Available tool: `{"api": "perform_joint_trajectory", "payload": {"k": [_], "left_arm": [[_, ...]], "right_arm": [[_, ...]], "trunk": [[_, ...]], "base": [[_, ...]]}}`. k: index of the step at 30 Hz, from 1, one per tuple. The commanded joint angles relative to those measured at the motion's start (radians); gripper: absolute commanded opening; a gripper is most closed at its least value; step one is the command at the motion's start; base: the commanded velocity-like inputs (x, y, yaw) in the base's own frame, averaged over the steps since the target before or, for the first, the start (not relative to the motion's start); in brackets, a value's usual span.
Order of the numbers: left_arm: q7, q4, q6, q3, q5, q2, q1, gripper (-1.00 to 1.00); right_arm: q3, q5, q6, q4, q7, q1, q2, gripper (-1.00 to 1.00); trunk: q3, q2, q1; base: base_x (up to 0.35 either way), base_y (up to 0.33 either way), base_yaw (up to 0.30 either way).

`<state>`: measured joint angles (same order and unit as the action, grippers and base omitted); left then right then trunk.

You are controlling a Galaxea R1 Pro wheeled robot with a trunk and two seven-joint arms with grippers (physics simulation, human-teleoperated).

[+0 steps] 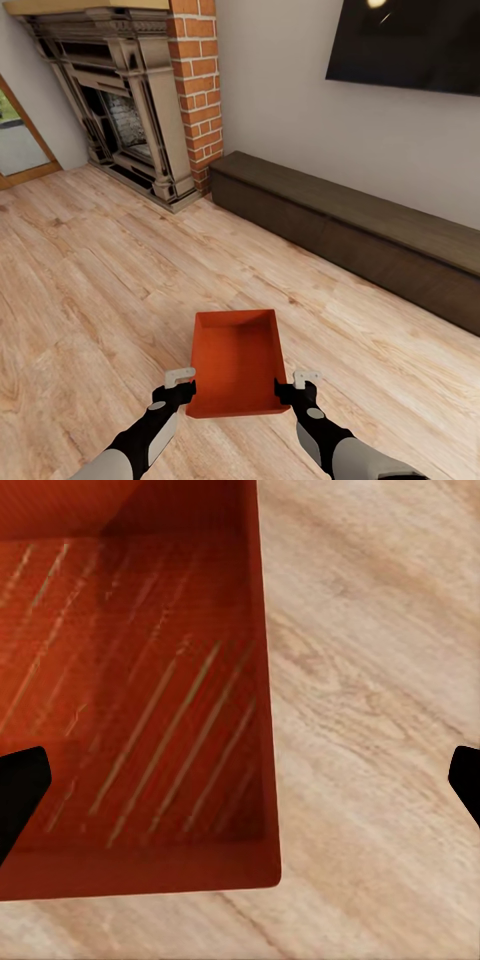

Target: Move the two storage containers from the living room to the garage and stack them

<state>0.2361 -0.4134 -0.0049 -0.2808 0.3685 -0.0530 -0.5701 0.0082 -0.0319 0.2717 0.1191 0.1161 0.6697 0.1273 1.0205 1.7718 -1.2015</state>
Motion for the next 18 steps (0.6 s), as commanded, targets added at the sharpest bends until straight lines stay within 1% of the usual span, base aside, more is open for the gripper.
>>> {"api": "perform_joint_trajectory", "payload": {"k": [1,18], "left_arm": [[0.008,-0.001,-0.001,-0.009,0.009,0.001,-0.001,1.0],[0.008,-0.001,-0.001,-0.009,0.009,0.001,-0.001,1.0]], "right_arm": [[0.001,-0.003,0.002,-0.001,0.005,0.001,0.0,1.0],[0.001,-0.003,0.003,-0.001,0.005,0.001,0.0,1.0]], "trunk": [[0.004,0.008,-0.004],[0.057,0.127,-0.069]], "base": [[0.0,0.0,0.0],[0.0,0.0,0.0]]}}
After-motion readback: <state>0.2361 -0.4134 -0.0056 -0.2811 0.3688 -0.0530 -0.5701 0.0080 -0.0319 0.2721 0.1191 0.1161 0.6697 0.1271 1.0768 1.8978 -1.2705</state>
